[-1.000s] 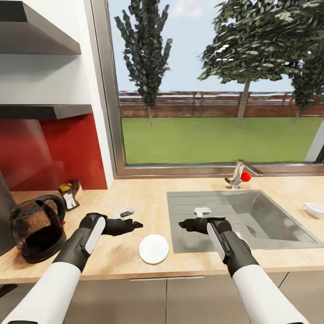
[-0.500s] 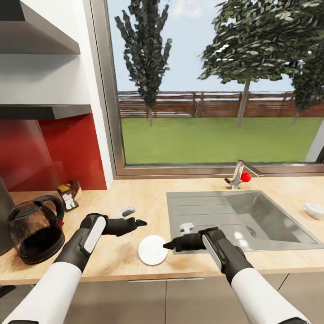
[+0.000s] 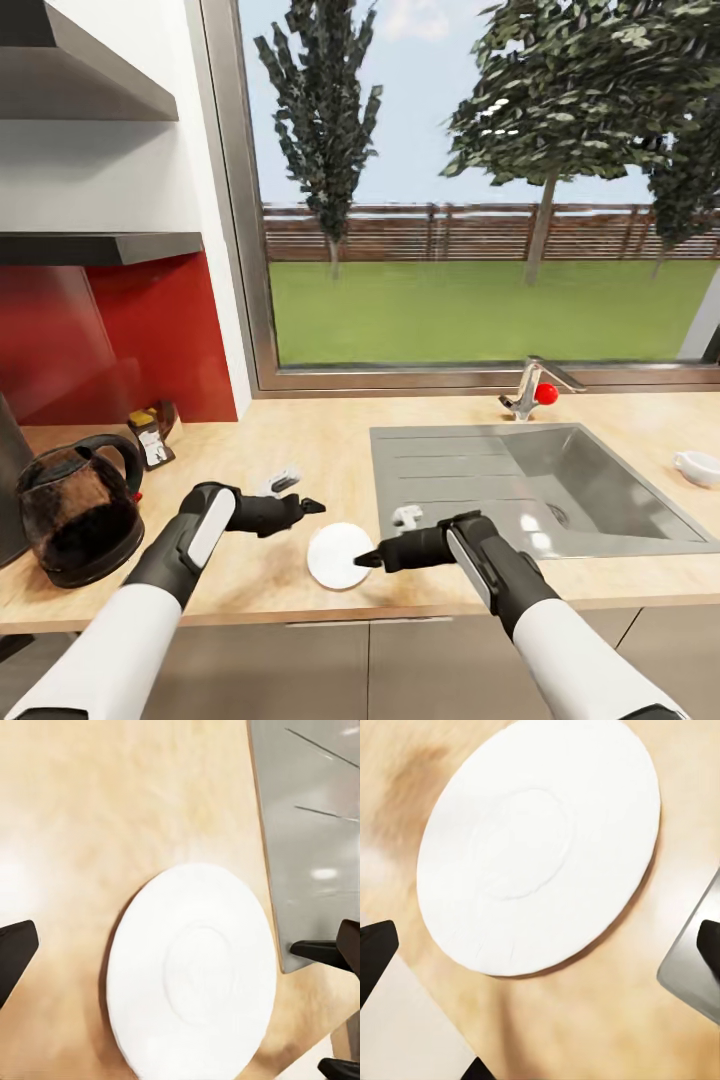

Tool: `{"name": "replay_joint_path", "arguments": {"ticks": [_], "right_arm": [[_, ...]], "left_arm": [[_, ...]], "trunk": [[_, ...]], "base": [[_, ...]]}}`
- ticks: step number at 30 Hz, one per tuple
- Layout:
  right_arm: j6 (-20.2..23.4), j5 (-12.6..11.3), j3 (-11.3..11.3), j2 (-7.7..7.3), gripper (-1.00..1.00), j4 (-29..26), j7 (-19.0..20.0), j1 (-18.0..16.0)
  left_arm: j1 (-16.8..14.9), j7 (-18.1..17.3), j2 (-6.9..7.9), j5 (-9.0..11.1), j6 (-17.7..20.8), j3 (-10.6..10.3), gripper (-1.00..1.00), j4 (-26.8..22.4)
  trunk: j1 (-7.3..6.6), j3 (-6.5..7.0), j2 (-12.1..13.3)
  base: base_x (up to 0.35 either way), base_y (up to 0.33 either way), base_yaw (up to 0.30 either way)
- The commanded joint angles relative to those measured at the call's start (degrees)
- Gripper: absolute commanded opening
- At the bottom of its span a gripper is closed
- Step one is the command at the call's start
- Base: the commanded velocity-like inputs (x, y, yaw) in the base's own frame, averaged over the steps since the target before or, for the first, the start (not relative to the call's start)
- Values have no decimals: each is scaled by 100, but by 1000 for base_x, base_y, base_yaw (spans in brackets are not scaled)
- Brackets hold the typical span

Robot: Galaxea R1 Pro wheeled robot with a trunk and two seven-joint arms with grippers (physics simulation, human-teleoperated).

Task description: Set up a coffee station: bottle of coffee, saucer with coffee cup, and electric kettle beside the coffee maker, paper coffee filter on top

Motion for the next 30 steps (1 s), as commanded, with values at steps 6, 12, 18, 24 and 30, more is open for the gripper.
{"name": "replay_joint_path", "arguments": {"ticks": [6, 12, 18, 24, 30], "right_arm": [[47, -70, 36, 0, 100, 2, -15, -3], [46, -73, 46, 13, 100, 3, -15, -3], [39, -73, 55, 29, 100, 2, -15, -3], [39, -74, 56, 36, 100, 9, 14, -3], [39, -78, 60, 48, 100, -4, 92, -3]], "left_arm": [[0, -57, -7, -50, 8, 29, 100, 255], [5, -54, -5, -55, 8, 71, 100, 299], [17, -52, -7, -58, 8, 86, 100, 359], [20, -57, -18, -56, 8, 93, 100, 397], [20, -49, -28, 128, 7, 91, 100, 407]], "trunk": [[2, -11, -9], [2, -11, -9], [2, -11, -9], [2, -11, -9], [2, -11, -9]], "base": [[0, 0, 0], [0, 0, 0], [0, 0, 0], [0, 0, 0], [0, 0, 0]]}}
